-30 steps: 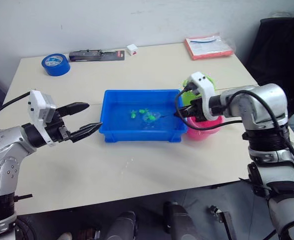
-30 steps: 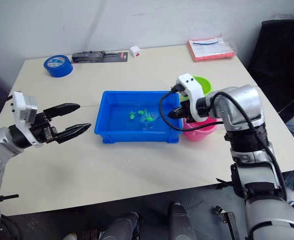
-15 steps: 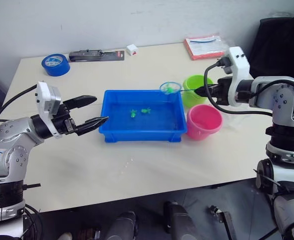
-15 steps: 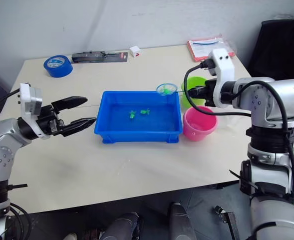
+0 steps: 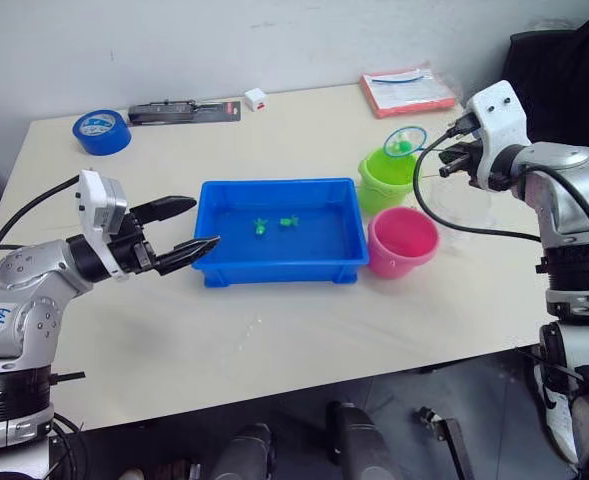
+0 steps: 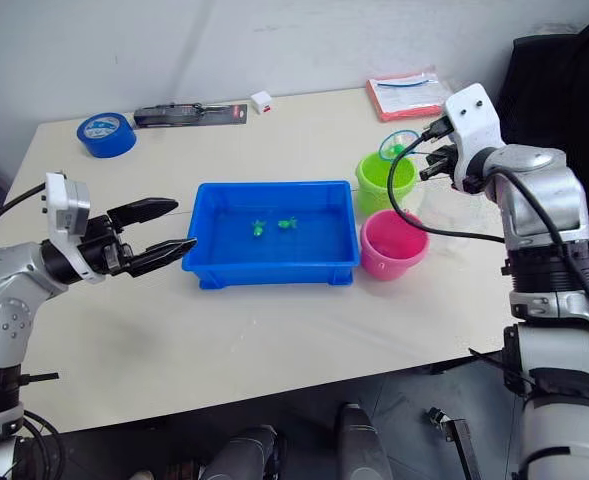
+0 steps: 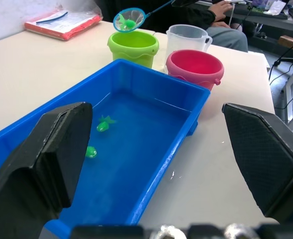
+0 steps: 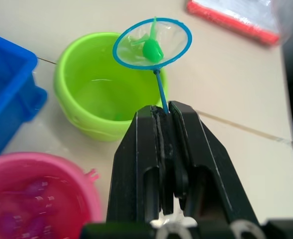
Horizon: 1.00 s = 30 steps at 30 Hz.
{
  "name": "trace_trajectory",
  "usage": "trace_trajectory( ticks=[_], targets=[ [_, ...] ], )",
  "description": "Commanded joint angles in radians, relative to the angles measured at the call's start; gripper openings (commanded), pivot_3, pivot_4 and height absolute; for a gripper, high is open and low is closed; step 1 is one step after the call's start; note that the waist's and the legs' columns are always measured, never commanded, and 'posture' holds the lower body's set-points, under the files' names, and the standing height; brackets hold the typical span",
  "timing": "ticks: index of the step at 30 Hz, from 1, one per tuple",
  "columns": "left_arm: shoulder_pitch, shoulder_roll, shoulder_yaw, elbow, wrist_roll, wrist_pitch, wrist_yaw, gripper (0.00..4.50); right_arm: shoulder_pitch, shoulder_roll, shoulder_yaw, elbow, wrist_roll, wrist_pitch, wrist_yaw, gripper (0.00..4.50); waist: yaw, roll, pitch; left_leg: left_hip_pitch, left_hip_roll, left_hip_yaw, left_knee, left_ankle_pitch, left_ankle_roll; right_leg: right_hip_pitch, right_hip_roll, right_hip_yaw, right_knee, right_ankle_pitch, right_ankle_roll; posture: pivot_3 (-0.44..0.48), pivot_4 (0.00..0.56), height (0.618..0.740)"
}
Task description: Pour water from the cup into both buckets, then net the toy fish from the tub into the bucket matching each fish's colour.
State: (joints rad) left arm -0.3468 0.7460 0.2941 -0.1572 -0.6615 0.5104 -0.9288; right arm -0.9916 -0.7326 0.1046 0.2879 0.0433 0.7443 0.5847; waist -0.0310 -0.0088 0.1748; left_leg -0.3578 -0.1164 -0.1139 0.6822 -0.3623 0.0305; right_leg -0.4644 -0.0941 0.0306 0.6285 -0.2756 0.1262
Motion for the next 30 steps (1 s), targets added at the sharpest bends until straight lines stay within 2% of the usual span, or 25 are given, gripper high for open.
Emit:
trace_trajectory(
  ticks=[1, 6, 10, 22, 27, 30],
  targets=[
    [0.000, 0.001, 0.016, -0.038, -0.009, -0.016, 0.002, 4.50, 0.022, -0.057, 0.048, -0.040, -0.093, -0.145, 0.017, 0.79, 0.001, 0.000, 0.000, 0.000, 0.000, 0.000, 0.000, 0.000, 0.000, 0.000, 0.000, 0.000, 0.000, 0.000, 0.000, 0.000, 0.150, 0.740],
    [-0.016, -0.008, -0.003, -0.024, -0.003, -0.022, -0.002, 4.50, 0.100, -0.129, 0.125, -0.120, -0.221, -0.276, 0.033, 0.79, 0.004, 0.000, 0.000, 0.000, 0.000, 0.000, 0.001, 0.000, 0.000, 0.000, 0.000, 0.000, 0.000, 0.000, 0.000, 0.000, 0.150, 0.740],
    [-0.032, -0.016, -0.019, -0.012, 0.002, -0.025, -0.007, 4.50, 0.178, -0.202, 0.202, -0.189, -0.383, -0.427, -0.009, 0.79, 0.005, 0.000, 0.000, 0.000, 0.000, 0.000, 0.001, 0.000, 0.000, 0.000, 0.000, 0.000, 0.000, 0.000, 0.000, 0.000, 0.150, 0.740],
    [-0.057, -0.021, -0.044, 0.021, 0.011, -0.039, -0.026, 4.50, 0.218, -0.254, 0.226, -0.197, -0.682, -0.702, -0.142, 0.79, 0.004, 0.000, 0.000, 0.000, 0.000, 0.001, 0.001, 0.000, 0.000, 0.000, 0.000, 0.001, 0.000, 0.000, 0.000, 0.000, 0.150, 0.740],
    [-0.065, -0.021, -0.051, 0.033, 0.011, -0.044, -0.032, 4.50, 0.240, -0.254, 0.197, -0.201, -0.726, -0.740, -0.136, 0.79, 0.004, 0.000, 0.000, 0.000, 0.000, 0.001, 0.001, 0.000, 0.000, 0.000, 0.001, 0.001, -0.001, 0.000, 0.000, 0.000, 0.150, 0.740],
    [-0.062, -0.020, -0.052, 0.030, 0.008, -0.043, -0.032, 4.50, 0.243, -0.225, 0.148, -0.232, -0.669, -0.696, -0.086, 0.79, 0.004, 0.000, 0.000, 0.000, 0.000, 0.001, 0.001, 0.000, 0.000, 0.000, 0.001, 0.001, 0.000, 0.000, 0.000, 0.000, 0.150, 0.740]
  ],
)
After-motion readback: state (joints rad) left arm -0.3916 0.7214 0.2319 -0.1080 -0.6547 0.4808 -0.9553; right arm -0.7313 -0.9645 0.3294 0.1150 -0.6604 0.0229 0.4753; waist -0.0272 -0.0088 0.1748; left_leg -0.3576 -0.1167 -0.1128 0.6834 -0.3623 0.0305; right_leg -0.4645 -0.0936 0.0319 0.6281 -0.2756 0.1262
